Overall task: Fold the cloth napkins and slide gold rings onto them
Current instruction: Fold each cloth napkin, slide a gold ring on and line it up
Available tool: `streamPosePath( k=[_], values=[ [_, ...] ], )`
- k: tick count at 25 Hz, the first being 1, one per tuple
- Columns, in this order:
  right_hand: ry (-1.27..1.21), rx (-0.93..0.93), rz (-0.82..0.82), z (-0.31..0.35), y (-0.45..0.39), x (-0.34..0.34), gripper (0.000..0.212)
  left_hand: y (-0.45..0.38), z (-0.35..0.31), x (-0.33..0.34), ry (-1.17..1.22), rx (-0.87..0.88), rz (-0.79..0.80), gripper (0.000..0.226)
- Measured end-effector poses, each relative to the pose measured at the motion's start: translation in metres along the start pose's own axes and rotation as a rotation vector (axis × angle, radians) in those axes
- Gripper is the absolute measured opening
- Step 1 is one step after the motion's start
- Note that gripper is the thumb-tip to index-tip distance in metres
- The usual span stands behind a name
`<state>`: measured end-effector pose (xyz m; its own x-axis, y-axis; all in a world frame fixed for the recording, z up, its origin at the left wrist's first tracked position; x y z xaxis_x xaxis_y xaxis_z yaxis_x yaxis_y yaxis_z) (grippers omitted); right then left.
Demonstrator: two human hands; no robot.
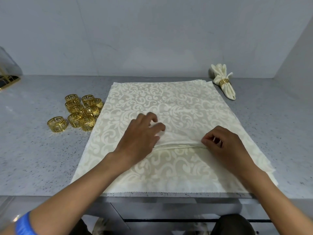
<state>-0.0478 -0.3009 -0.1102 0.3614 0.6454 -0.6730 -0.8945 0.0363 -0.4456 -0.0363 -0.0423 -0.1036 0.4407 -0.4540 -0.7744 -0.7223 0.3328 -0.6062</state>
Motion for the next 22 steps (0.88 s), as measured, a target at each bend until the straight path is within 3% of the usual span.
streamPosePath(
  k=[1,2,5,8,12,14,17,19,22],
  values=[
    [0.046,-0.053,-0.002,0.0,0.002,0.0,0.017,0.001,-0.006,0.002,-0.04,0.129,0.004,0.021],
    [0.088,-0.106,0.0,0.0,0.004,0.0,0.016,0.001,-0.008,0.004,-0.018,0.142,0.058,0.018],
    [0.209,-0.285,-0.038,0.0,0.006,-0.001,0.011,0.001,-0.007,0.003,0.062,-0.053,0.179,0.031],
    [0.289,-0.434,-0.097,0.003,0.013,-0.001,0.013,0.009,-0.01,0.004,0.009,0.035,0.158,0.039],
    [0.599,-0.372,-0.118,0.019,0.014,0.001,0.019,0.017,-0.009,0.009,-0.049,0.117,-0.011,0.039],
    [0.635,-0.31,-0.126,0.041,0.02,0.016,0.021,0.019,-0.01,0.009,-0.082,0.11,-0.053,0.036],
    [0.388,-0.362,0.111,0.069,0.046,0.052,0.045,0.022,-0.008,0.012,-0.036,0.071,-0.01,0.039],
    [0.357,-0.316,0.3,0.066,0.056,0.059,0.064,0.022,-0.007,0.01,0.032,0.025,0.026,0.042],
    [0.435,-0.275,0.356,0.063,0.057,0.056,0.07,0.023,-0.006,0.005,0.087,-0.115,0.106,0.033]
  ],
)
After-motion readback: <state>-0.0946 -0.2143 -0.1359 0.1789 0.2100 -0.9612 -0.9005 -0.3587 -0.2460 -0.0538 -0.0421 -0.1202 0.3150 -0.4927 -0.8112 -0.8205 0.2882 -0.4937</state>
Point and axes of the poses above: each hand's wrist, its own y-axis away from the middle knuckle, its own x-axis out of the palm, z = x × y, the point moved 3 cm from there along -y, towards the middle knuckle, and after that the axes turned 13 degrees about -z, right-handed, at the moved point
